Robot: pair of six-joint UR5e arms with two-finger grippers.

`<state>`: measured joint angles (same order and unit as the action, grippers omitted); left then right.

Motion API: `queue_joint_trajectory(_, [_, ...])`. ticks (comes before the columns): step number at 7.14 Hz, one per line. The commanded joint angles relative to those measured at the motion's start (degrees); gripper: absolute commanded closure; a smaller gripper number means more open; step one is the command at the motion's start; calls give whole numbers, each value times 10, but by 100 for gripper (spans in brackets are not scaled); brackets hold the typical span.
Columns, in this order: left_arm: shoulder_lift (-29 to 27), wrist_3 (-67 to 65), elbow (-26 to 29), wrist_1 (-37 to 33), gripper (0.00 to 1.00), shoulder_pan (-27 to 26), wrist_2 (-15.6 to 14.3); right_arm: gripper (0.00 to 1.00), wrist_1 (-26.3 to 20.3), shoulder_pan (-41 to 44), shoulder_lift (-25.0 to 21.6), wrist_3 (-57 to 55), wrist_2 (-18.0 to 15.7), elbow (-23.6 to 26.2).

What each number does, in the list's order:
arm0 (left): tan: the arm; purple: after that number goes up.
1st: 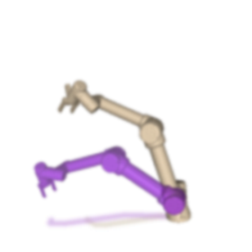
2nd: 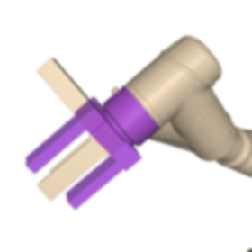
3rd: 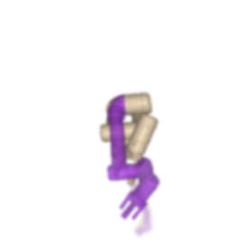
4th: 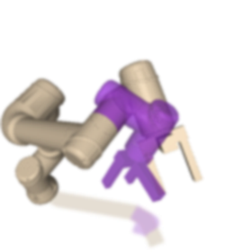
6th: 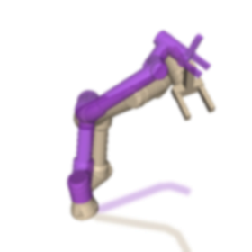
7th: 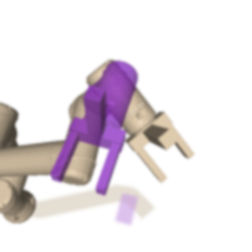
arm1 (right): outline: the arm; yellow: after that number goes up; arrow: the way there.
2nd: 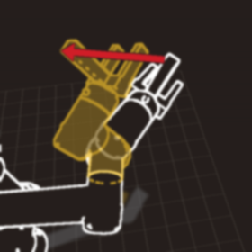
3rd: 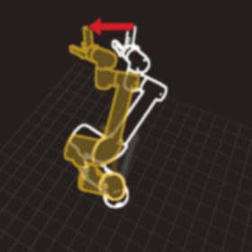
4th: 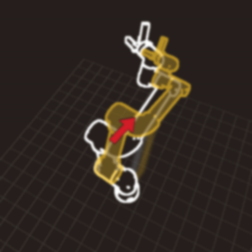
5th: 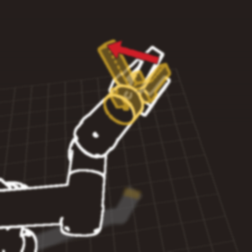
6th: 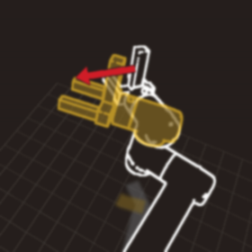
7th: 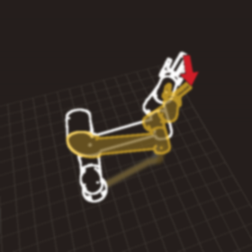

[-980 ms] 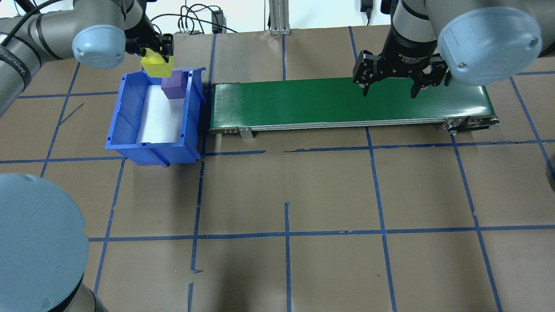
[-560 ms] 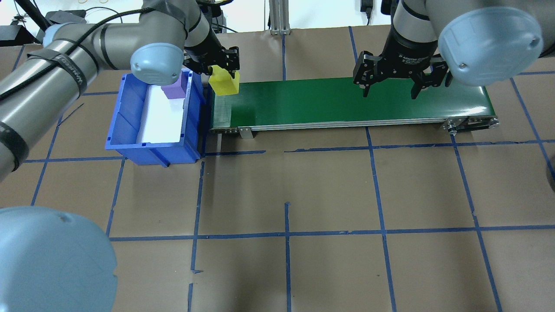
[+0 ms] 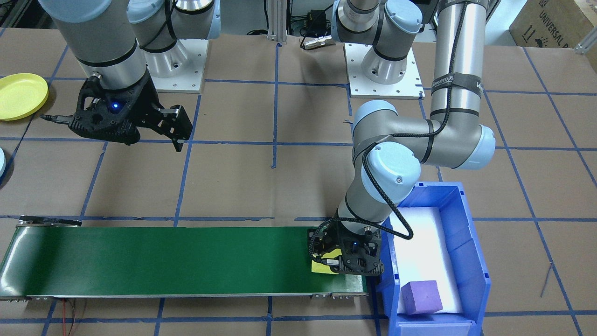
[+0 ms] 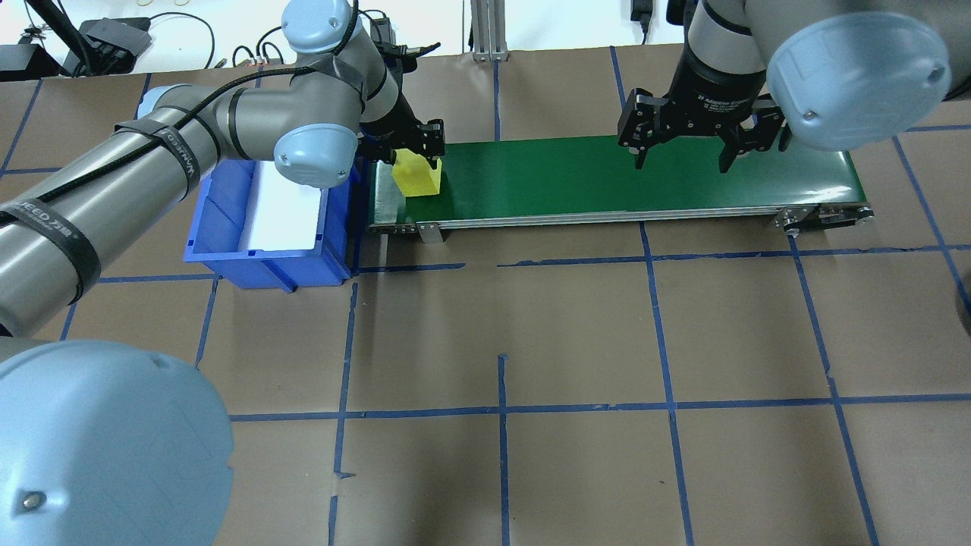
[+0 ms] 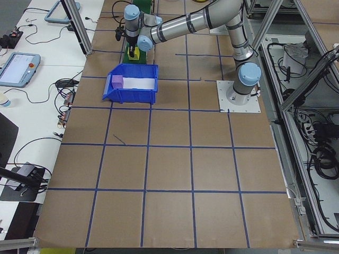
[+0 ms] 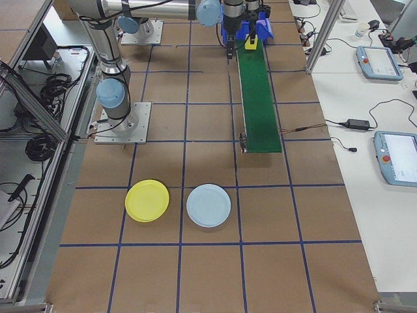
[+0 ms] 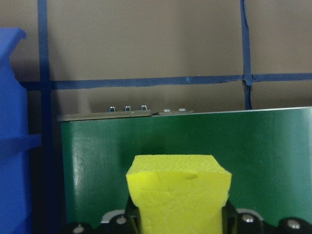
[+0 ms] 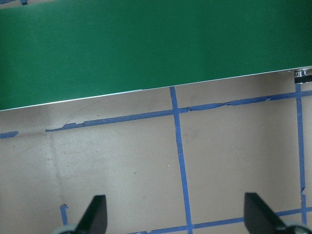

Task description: Move block left to right into plate

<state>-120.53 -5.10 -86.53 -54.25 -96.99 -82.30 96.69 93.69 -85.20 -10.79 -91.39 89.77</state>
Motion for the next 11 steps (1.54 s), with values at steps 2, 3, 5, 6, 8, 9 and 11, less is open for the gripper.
queue_joint_trajectory(2, [27, 22, 27, -10, 0, 0, 0, 0, 3, 0, 0, 1, 1, 0])
queue_joint_trajectory(3, [34, 19, 58, -45, 0, 1, -3, 0, 3, 0, 0, 1, 0, 0])
queue_joint_trajectory(5, [36, 61, 85, -53, 0, 72, -43, 0, 3, -2, 0, 2, 0, -2])
queue_joint_trajectory(6, [27, 122, 91, -52, 0, 110, -48, 0, 4, -2, 0, 2, 0, -3])
queue_joint_trajectory(8, [-6, 155, 99, -45, 0, 150, -51, 0, 4, -2, 0, 2, 0, -3])
queue_joint_trajectory(9, [-42, 145, 101, -10, 0, 150, -61, 0, 4, -2, 0, 2, 0, 0])
queue_joint_trajectory(11, [-72, 108, 100, 13, 0, 150, -61, 0, 4, -2, 0, 2, 0, 0])
